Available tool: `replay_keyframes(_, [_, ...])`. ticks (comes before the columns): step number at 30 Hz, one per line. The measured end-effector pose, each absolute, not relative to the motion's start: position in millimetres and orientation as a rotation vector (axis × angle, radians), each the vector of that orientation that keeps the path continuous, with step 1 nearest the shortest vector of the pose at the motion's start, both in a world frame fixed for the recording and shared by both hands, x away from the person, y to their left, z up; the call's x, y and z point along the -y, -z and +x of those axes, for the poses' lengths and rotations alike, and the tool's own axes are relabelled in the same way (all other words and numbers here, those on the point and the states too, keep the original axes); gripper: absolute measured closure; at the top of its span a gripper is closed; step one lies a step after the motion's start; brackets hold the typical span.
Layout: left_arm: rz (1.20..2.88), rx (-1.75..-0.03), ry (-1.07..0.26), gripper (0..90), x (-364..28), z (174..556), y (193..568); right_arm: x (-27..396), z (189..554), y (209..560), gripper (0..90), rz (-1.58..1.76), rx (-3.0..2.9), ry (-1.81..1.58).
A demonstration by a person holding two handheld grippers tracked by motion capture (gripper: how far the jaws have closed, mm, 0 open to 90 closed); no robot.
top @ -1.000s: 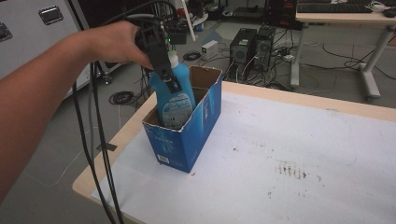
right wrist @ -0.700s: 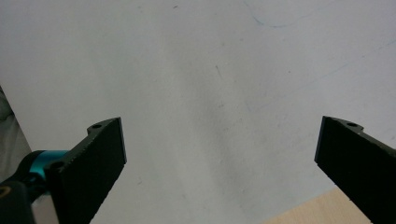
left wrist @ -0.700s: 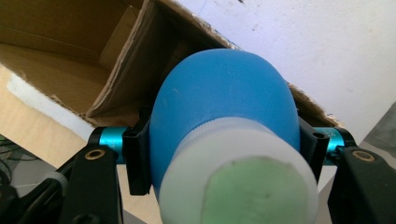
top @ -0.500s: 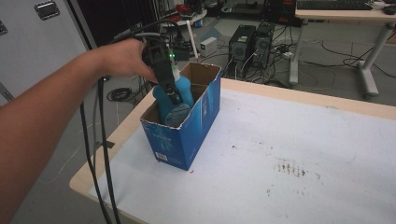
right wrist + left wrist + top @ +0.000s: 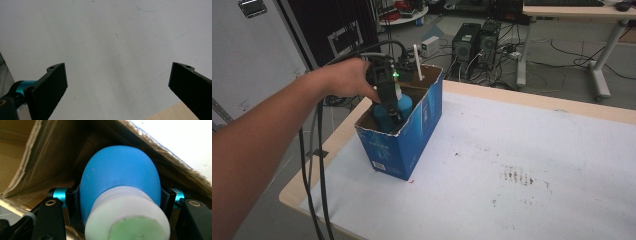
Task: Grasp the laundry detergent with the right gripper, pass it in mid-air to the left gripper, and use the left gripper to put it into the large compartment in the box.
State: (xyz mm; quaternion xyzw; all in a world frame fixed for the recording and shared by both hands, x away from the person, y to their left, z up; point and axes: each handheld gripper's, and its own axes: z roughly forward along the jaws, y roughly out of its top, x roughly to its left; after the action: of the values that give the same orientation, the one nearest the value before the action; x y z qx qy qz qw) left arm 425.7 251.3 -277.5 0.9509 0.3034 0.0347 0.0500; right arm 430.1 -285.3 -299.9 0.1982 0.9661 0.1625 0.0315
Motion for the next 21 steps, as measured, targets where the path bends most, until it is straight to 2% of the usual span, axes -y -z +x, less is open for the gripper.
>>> replay_keyframes(16, [2.861, -0.969, -0.079, 37.5, -256.3, 430.2, 286.1, 282.8, 429.6, 300.9, 1.3, 0.615, -2.971, -0.502])
replay_keyframes(21, [2.877, -0.992, -0.06, 33.6, -259.7, 431.3, 292.0, 278.7, 427.2, 300.1, 1.3, 0.593, -2.981, -0.538])
